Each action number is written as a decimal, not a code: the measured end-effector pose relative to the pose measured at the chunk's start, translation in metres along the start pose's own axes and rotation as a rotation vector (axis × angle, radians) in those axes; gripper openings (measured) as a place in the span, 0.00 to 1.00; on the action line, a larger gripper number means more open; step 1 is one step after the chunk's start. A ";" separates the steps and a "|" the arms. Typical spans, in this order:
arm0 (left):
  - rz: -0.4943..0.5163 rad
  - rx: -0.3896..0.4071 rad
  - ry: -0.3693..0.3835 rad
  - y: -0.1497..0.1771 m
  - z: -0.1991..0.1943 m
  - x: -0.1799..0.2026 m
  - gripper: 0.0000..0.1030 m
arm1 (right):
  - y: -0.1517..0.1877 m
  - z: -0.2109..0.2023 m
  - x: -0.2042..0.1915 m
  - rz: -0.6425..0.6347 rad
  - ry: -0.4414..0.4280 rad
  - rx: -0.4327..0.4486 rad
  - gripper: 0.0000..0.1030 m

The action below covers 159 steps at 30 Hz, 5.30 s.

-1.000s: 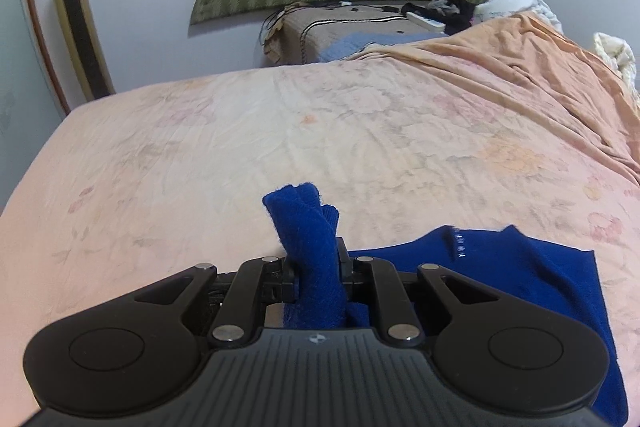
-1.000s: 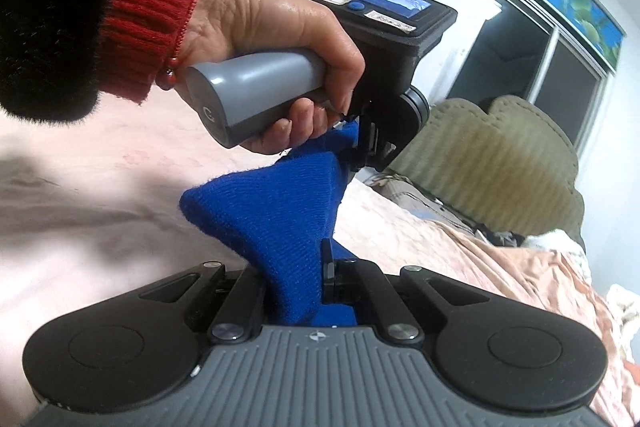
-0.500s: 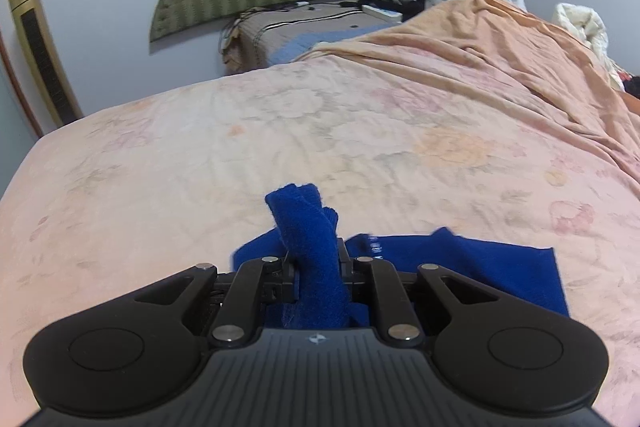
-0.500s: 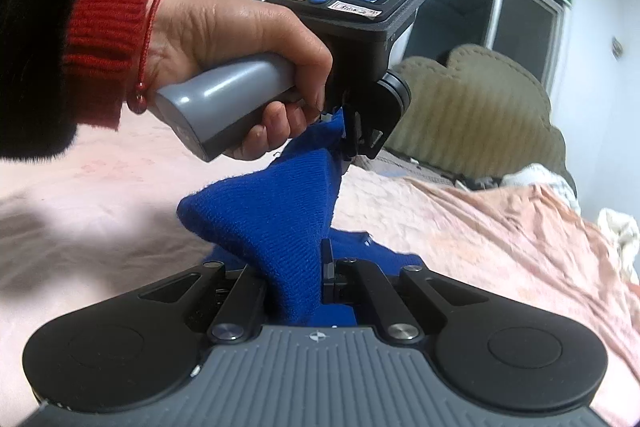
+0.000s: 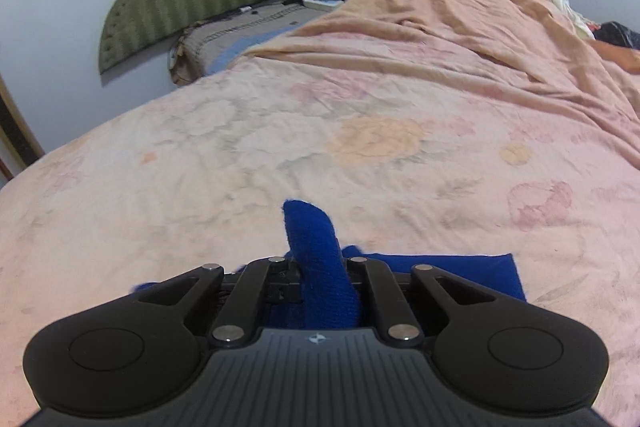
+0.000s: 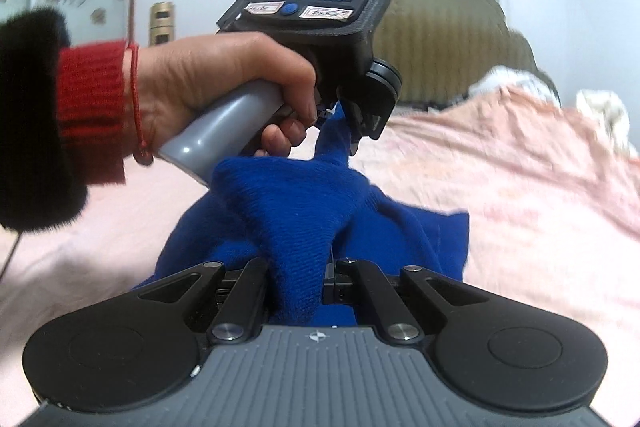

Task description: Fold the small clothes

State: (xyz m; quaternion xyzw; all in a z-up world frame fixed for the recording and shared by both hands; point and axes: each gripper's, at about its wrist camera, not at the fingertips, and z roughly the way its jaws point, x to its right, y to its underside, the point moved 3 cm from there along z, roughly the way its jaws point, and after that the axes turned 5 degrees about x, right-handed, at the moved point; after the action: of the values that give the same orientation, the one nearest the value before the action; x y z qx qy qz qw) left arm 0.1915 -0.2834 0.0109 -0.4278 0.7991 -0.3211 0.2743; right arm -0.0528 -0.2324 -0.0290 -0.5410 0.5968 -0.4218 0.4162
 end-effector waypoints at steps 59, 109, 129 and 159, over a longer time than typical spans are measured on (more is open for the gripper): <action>-0.103 -0.018 -0.146 0.075 -0.038 -0.080 0.80 | -0.030 0.153 0.129 0.557 -0.313 -0.306 0.28; -0.727 -0.035 0.560 0.102 0.023 -0.137 0.82 | -0.021 0.196 0.135 0.586 -0.419 -0.307 0.56; -0.481 0.207 0.421 0.073 -0.060 -0.169 0.27 | -0.092 0.147 0.078 0.480 -0.428 -0.149 0.23; -0.249 0.027 -0.075 0.095 -0.034 -0.145 0.77 | -0.041 0.115 0.025 -0.008 -0.161 -0.211 0.58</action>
State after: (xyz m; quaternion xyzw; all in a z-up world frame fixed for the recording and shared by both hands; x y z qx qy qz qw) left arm 0.1892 -0.1081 -0.0147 -0.5317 0.7245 -0.3474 0.2678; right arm 0.0666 -0.2661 -0.0253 -0.6163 0.6004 -0.3133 0.4020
